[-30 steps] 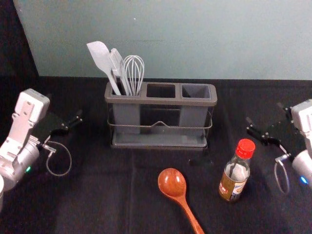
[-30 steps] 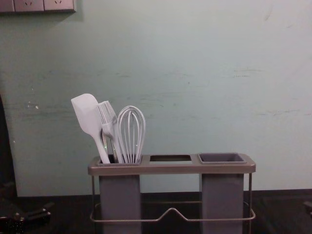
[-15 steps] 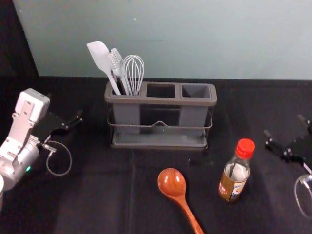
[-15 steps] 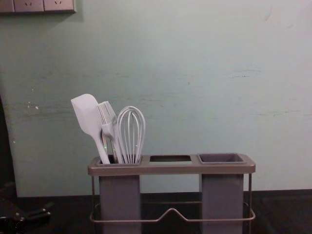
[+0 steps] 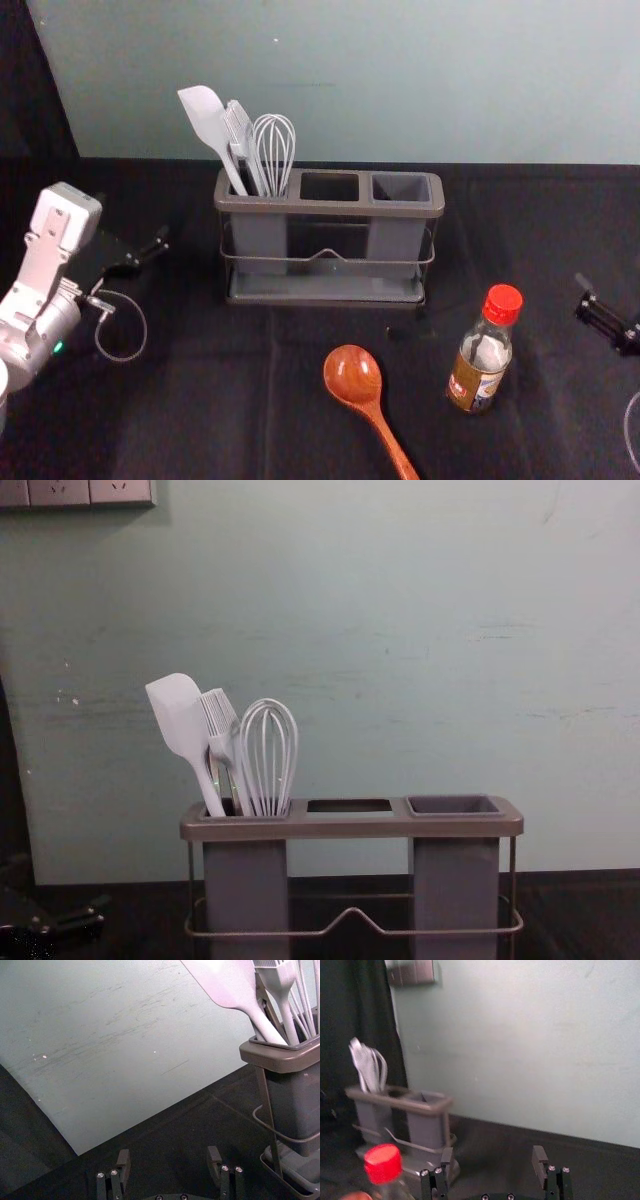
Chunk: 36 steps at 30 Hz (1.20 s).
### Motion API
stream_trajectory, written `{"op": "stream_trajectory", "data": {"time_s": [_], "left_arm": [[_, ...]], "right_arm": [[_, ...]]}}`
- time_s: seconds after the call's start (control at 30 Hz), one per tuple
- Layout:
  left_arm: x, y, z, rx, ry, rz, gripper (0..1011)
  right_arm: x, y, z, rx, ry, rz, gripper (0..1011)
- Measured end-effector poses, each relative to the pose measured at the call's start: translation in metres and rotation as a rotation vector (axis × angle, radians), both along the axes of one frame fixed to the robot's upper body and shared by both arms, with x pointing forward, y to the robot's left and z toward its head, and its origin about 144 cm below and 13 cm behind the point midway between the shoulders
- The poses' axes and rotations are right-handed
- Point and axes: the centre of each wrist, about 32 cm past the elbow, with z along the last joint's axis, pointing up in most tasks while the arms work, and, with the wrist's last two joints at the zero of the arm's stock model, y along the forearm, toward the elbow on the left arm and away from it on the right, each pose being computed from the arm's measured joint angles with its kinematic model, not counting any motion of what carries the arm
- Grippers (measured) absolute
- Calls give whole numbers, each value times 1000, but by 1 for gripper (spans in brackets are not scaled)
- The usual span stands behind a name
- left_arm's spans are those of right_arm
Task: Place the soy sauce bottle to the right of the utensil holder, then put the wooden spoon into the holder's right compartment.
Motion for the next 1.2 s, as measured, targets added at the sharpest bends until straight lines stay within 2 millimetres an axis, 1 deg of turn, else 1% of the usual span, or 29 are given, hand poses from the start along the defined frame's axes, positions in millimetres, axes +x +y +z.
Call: {"op": "stream_trajectory", "data": {"time_s": [0.13,0.4,0.53,0.77,1.2], "left_arm": [[0,0,0,0,0,0,1005],[0,0,0,0,0,0,1005],[0,0,0,0,0,0,1005],[0,0,0,0,0,0,1005],[0,0,0,0,0,0,1005]], "right_arm": [[-7,3,3,76,-47,39,1004],[-12,15,7,115,-67,139,1004],[-11,22,6,110,-46,197,1004],[-8,30,2,80,10,250,1004],[-3,38,-1,6,76,259,1004]]}}
